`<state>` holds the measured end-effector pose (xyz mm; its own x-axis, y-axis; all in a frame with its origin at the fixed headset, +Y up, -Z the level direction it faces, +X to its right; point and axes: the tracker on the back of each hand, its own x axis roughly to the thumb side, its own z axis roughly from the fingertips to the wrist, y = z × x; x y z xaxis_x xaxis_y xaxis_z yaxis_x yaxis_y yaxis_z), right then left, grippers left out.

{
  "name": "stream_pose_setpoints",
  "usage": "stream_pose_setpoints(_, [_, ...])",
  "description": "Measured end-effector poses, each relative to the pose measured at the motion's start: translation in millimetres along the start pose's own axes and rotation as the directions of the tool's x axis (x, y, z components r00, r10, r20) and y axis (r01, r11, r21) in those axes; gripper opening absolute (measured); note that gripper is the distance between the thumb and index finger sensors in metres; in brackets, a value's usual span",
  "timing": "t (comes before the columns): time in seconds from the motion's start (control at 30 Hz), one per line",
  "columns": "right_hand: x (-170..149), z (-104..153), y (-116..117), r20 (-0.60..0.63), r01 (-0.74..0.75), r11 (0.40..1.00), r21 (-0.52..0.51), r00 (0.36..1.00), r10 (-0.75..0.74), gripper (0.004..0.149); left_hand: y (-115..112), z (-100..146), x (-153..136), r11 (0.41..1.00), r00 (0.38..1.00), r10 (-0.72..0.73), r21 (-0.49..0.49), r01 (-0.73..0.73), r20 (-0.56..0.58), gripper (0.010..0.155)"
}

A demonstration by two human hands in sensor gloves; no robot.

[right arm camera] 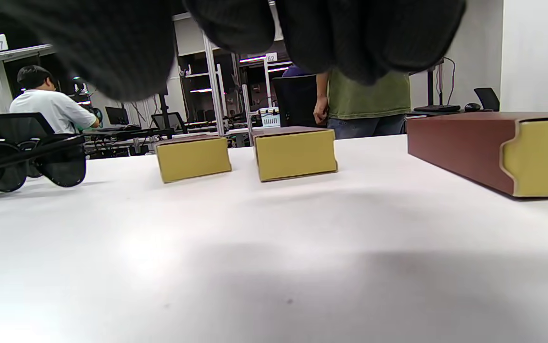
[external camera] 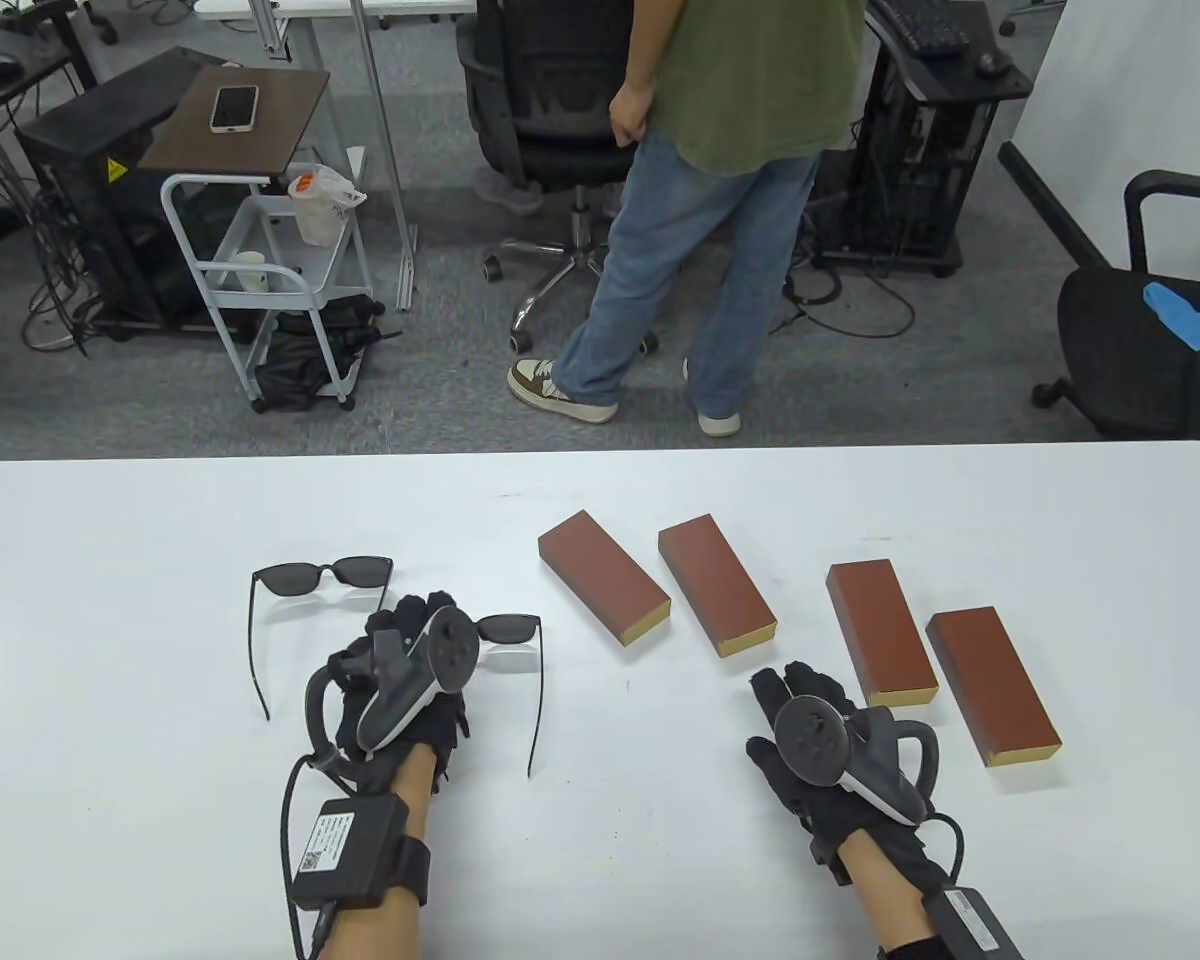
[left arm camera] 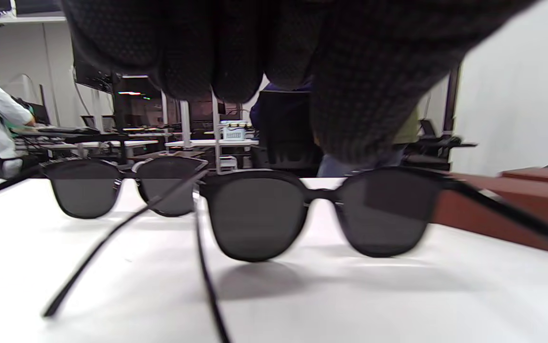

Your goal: Slide to open storage boxes and store sunglasses

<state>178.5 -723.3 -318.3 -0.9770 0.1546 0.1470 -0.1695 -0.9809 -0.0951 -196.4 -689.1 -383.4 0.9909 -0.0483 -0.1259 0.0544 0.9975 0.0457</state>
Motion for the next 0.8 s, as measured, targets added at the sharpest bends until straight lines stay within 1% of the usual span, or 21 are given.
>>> stream_pose_setpoints(0.13, [-10,-1,-3,-0.028,-0.004,1.000,-0.011,1.000,0.003,0.066,-5,-25,-3,0.996,0.997,-0.073,-0.046,0.072,-0.022,0.070])
stream_pose_setpoints(0.2, [-16,-1,-4,-0.049,-0.005,1.000,-0.018,0.999,0.004,0.066,-10,-33,-2,0.993,0.994,-0.104,-0.064,0.102,-0.027,0.068])
stream_pose_setpoints(0.27, [-21,-1,-5,-0.069,0.004,1.000,-0.023,0.998,-0.006,0.065,-15,-39,2,0.981,0.982,-0.188,-0.058,0.188,-0.001,0.063])
stream_pose_setpoints(0.33, [-26,-1,-6,-0.087,0.005,1.000,-0.030,0.996,-0.008,0.065,-19,-43,7,0.965,0.966,-0.257,-0.041,0.258,0.036,0.062])
stream_pose_setpoints(0.43, [-32,-1,-6,-0.111,0.007,1.000,-0.028,0.994,-0.010,0.065,-24,-47,14,0.948,0.948,-0.309,-0.056,0.313,0.072,0.060])
stream_pose_setpoints(0.5, [-34,-1,-5,-0.116,0.006,1.000,-0.026,0.993,-0.009,0.065,-27,-49,19,0.941,0.940,-0.329,-0.053,0.334,0.091,0.055])
stream_pose_setpoints(0.57, [-34,-2,-6,-0.113,-0.001,1.000,-0.027,0.994,-0.002,0.065,-31,-50,24,0.931,0.932,-0.348,-0.077,0.357,0.103,0.050])
stream_pose_setpoints(0.63, [-32,-1,-7,-0.098,0.002,0.999,-0.046,0.995,-0.006,0.065,-36,-50,27,0.917,0.920,-0.377,-0.101,0.387,0.102,0.047])
stream_pose_setpoints(0.7, [-29,-1,-8,-0.080,0.002,0.997,-0.074,0.997,-0.008,0.064,-38,-51,28,0.920,0.920,-0.378,-0.064,0.386,0.107,0.043])
stream_pose_setpoints(0.77, [-27,-1,-8,-0.076,0.005,0.998,-0.069,0.997,-0.010,0.064,-39,-51,27,0.925,0.925,-0.366,-0.063,0.374,0.105,0.042])
stream_pose_setpoints(0.8, [-26,-2,-7,-0.069,0.007,0.998,-0.068,0.998,-0.012,0.064,-38,-50,27,0.932,0.930,-0.353,-0.043,0.359,0.108,0.042])
